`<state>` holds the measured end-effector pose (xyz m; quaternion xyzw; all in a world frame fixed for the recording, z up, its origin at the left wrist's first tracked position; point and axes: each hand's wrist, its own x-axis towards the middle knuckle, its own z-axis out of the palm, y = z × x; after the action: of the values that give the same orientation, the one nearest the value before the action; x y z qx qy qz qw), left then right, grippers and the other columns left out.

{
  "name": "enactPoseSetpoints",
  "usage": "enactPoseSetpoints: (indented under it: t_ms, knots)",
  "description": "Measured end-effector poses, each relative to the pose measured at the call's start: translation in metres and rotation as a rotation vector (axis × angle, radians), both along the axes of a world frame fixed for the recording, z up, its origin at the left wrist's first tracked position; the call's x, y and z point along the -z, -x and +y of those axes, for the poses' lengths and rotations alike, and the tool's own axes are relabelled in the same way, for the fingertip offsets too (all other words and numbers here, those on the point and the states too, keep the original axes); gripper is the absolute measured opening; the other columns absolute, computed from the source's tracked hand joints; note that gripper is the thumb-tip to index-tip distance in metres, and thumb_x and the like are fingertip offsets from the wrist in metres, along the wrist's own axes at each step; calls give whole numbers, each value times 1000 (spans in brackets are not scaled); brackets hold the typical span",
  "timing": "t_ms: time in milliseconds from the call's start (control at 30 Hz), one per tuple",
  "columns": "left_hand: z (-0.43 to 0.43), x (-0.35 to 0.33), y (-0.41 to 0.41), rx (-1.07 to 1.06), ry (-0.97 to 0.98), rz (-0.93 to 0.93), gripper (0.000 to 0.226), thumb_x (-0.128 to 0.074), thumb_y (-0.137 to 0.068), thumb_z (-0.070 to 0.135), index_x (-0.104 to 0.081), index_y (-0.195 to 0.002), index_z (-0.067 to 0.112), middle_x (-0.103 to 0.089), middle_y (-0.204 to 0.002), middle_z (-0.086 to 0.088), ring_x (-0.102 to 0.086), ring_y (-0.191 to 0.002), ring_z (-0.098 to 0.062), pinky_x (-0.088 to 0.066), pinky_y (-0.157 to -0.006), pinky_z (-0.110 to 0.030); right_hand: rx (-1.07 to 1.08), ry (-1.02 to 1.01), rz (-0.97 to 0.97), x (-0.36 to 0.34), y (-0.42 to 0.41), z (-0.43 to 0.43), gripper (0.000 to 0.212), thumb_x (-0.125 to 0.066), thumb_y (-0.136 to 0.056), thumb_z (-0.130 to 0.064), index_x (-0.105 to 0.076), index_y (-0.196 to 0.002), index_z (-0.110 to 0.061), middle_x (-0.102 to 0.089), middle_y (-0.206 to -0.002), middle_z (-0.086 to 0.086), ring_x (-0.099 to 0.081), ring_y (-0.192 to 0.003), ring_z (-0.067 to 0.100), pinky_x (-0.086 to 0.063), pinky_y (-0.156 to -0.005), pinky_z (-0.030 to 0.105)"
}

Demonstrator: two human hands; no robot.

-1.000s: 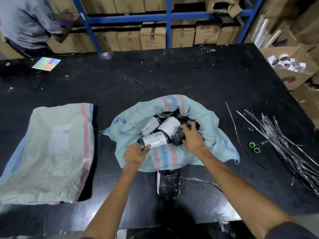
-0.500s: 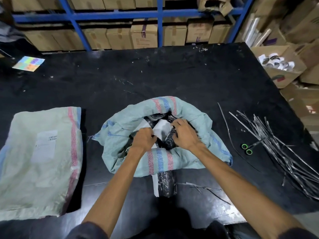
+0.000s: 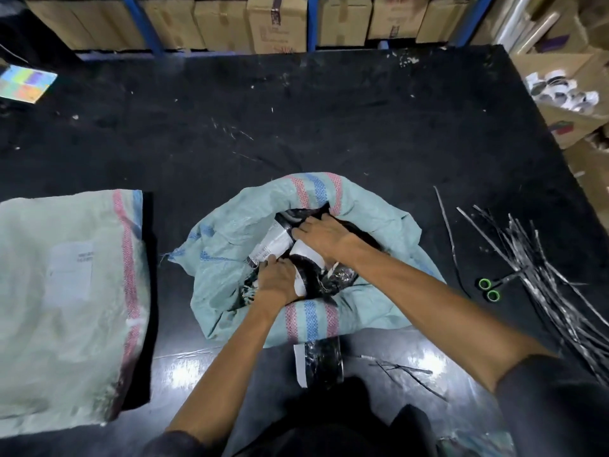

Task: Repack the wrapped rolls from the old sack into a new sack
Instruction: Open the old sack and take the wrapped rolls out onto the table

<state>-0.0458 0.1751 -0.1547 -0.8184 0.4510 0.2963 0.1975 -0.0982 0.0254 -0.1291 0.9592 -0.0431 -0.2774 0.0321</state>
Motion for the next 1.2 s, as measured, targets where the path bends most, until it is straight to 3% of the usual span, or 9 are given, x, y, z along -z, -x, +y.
enactPoseSetpoints:
  t_ms: [133, 333, 467, 633, 733, 833, 967, 1067, 1200]
  knots:
    - [10, 4, -3, 5, 117, 24, 99, -60, -85, 65, -20, -152, 6, -51, -140, -9, -29, -139, -28, -26, -117, -39, 65, -79, -57, 9, 5, -2, 108, -91, -62, -38, -29, -148, -17, -45, -146, 7, -44, -133, 27, -37, -107, 41]
    - [23, -36, -35, -358, 380, 466, 90, -97, -53, 35, -48, -126, 16, -58, -115, 4, -55, -110, -15, -43, -93, -23, 519, -554, -210, -13, 22, -22, 98, -95, -54, -34, -41, -135, -23, -55, -125, 3, -52, -116, 24, -45, -95, 35]
    - [35, -82, -57, -465, 689, 586, 101, -98, -41, 49, -52, -128, 27, -66, -116, 14, -62, -108, -6, -49, -100, -30, 865, -923, -327, -49, 33, -36, 95, -93, -58, -45, -48, -140, -27, -61, -131, -10, -58, -121, 15, -44, -109, 37]
    - [45, -147, -59, -646, 1076, 639, 70, -97, -54, 37, -63, -114, 29, -74, -104, 13, -69, -94, 2, -53, -86, -22, 1054, -1341, -444, -106, 51, -13, 39, -77, -85, -34, -67, -121, -23, -73, -118, -7, -69, -109, 8, -49, -102, 36]
    - [62, -186, -55, -657, 1257, 672, 71, -98, -55, 28, -63, -117, 23, -75, -106, 7, -71, -97, -6, -57, -86, -28, 1077, -1385, -591, -137, 58, 11, 60, -80, -75, -53, -67, -124, -22, -72, -123, 0, -65, -119, 22, -42, -111, 52]
    - [104, -221, -49, -620, 1385, 555, 68, -96, -56, 46, -64, -115, 35, -72, -113, 11, -68, -103, -4, -55, -88, -25, 1010, -1413, -668, -172, 66, 48, 69, -79, -71, -59, -67, -124, -18, -72, -121, 2, -65, -117, 21, -45, -109, 47]
    - [166, -244, -44, -629, 1311, 554, 50, -90, -67, 42, -69, -109, 27, -75, -105, 11, -70, -97, -2, -52, -80, -17, 833, -1404, -515, -205, 72, 101, 53, -72, -70, -57, -70, -111, -23, -75, -114, -2, -67, -110, 16, -46, -103, 40]
    - [227, -227, -46, -686, 1126, 591, 35, -87, -72, 36, -72, -102, 25, -76, -97, 15, -70, -91, 1, -49, -74, -11, 758, -1398, -260, -198, 68, 150, 49, -73, -75, -45, -66, -119, -23, -72, -121, -1, -66, -115, 19, -49, -104, 41]
    - [303, -157, -52, -813, 874, 464, 58, -95, -51, 51, -72, -97, 25, -76, -94, 10, -71, -91, -9, -56, -87, -32, 732, -1235, 38, -164, 60, 223, 59, -80, -82, -33, -49, -132, -22, -58, -121, -9, -60, -105, 11, -57, -82, 24]
